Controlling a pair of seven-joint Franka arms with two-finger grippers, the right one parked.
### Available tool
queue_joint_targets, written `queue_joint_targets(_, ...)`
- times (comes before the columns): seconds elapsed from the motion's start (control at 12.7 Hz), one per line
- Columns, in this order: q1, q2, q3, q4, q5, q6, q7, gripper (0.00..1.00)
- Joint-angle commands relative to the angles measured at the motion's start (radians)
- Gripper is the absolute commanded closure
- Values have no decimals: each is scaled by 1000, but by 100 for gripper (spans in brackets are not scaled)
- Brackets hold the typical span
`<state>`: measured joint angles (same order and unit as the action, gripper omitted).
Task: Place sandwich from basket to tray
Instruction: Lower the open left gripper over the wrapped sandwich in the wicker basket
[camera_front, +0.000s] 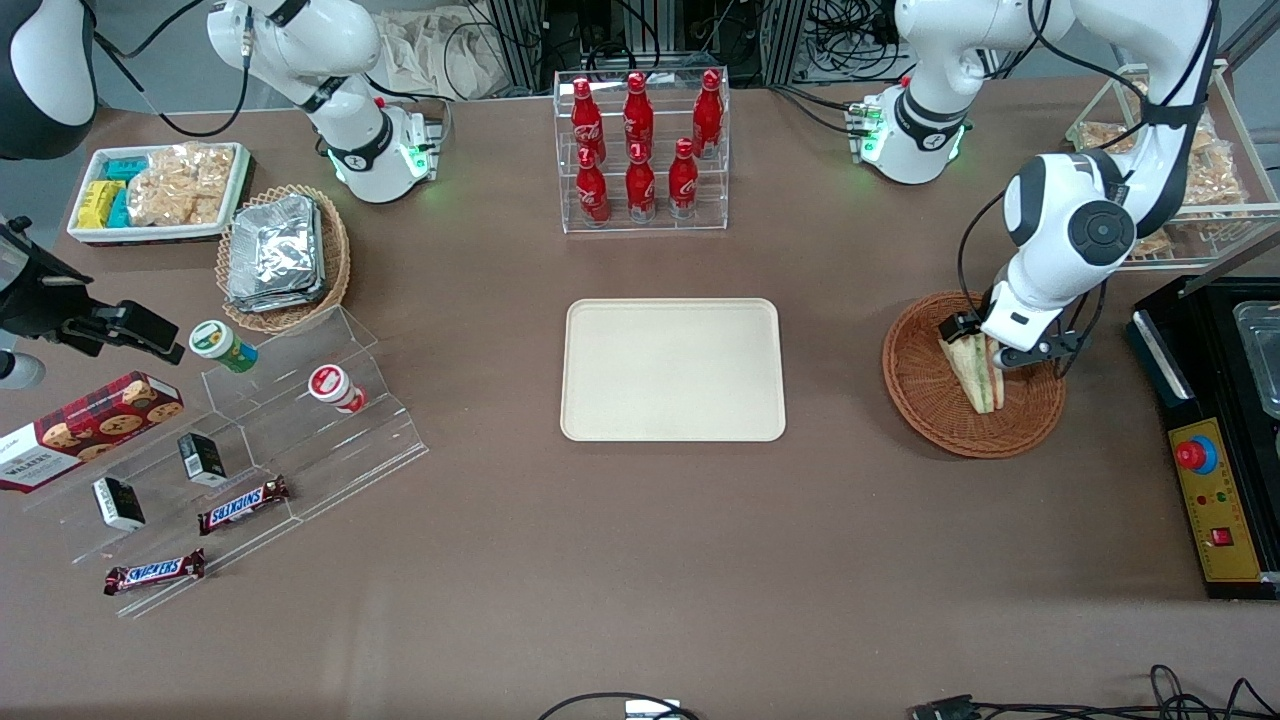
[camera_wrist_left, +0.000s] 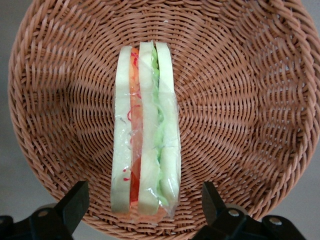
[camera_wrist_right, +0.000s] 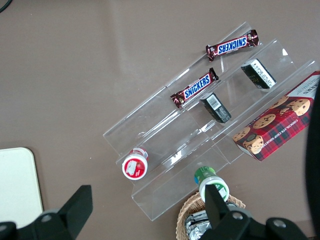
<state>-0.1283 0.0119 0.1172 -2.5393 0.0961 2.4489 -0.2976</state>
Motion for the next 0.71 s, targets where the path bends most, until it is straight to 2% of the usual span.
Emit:
queue_joint_targets(0.0,-7,-4,9,-18,19,30,8,0)
queue_joint_targets(0.08,-7,-4,9,-18,19,30,8,12)
queue_joint_targets(0.16,-7,-6,9,-19,19,30,8,55)
queue_joint_targets(0.24,-7,-6,9,-18,19,30,8,80)
queue_joint_targets(0.31,-7,-6,9,-18,20,30,8,85)
queue_joint_targets(0.63,-7,-30,9,-13,19,3,8,84)
